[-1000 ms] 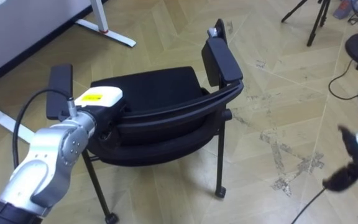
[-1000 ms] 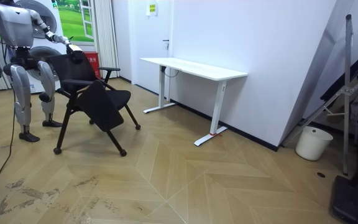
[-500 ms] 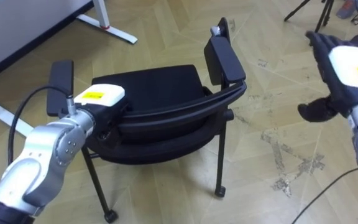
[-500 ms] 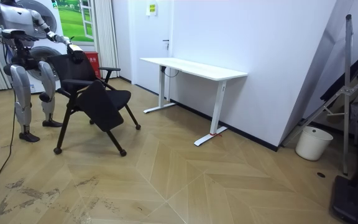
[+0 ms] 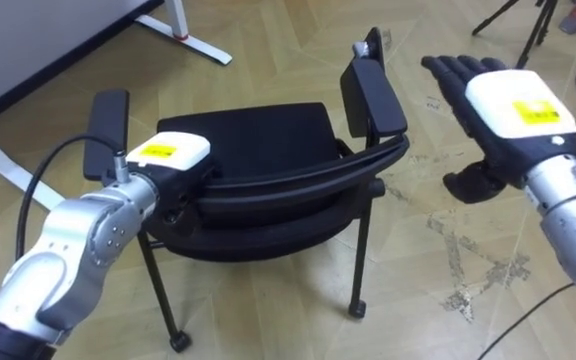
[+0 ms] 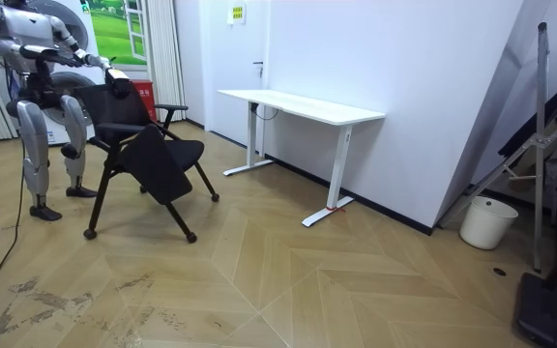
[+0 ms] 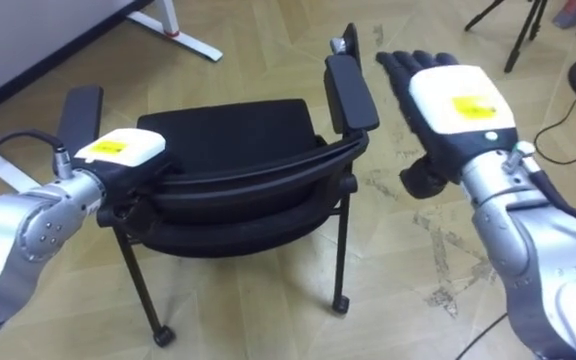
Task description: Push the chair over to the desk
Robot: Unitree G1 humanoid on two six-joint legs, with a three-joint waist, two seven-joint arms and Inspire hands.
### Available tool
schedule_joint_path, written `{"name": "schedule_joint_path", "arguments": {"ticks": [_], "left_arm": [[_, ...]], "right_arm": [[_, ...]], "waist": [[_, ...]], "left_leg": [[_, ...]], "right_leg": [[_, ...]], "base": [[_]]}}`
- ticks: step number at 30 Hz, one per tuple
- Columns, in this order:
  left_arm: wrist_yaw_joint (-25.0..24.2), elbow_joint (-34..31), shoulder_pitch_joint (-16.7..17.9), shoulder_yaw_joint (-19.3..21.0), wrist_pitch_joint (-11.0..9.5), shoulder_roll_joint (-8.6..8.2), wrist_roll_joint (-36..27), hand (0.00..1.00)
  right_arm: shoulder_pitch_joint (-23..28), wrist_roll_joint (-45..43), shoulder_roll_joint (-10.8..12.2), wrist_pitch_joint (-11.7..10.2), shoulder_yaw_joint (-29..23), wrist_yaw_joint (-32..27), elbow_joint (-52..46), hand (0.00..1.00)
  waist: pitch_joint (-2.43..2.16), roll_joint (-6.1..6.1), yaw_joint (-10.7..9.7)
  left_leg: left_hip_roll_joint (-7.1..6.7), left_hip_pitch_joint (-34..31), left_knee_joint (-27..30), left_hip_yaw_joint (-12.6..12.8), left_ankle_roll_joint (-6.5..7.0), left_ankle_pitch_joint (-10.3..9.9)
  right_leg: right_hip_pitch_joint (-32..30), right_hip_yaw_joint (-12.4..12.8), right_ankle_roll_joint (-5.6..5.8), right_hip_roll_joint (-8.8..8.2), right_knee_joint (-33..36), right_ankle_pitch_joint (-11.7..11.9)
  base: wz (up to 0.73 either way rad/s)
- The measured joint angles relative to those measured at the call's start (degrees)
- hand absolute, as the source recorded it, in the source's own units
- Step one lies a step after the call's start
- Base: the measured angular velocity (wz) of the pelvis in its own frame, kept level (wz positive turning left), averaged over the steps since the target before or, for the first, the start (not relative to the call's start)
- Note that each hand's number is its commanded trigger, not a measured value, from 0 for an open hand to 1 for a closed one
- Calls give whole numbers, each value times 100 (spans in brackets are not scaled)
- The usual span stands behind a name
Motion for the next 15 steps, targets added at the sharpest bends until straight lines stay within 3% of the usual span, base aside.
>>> {"name": "schedule_joint_path", "arguments": {"ticks": [3, 6, 10, 15], "left_arm": [[3, 1, -53, -27, -174, 119, 0, 100], [3, 11, -107, -141, -183, 125, -1, 100], [11, 11, -133, -248, -229, 127, -11, 100], [88, 7, -132, -309, -293, 27, -7, 100]], "right_arm": [[0, 83, -239, -78, 174, 126, -196, 0], [0, 117, -278, -130, 451, 278, -255, 0], [0, 242, -280, -187, 926, 490, -286, 0], [1, 464, -280, -234, 1315, 806, -295, 0]], "waist": [[11, -78, 44], [0, -132, 96], [2, -127, 153], [3, -50, 381]], "left_leg": [[8, 11, 0, -2, 0, 0], [10, 44, 1, -16, 0, 0], [0, 108, -1, -20, -1, 0], [5, 116, 2, -66, -1, 0]], "right_leg": [[7, 2, 0, 7, -1, 0], [58, -1, -1, 12, -6, 1], [187, 2, -2, 10, -123, 2], [203, 21, -2, 22, -172, 2]], "base": [[-1], [4], [1], [-3]]}}
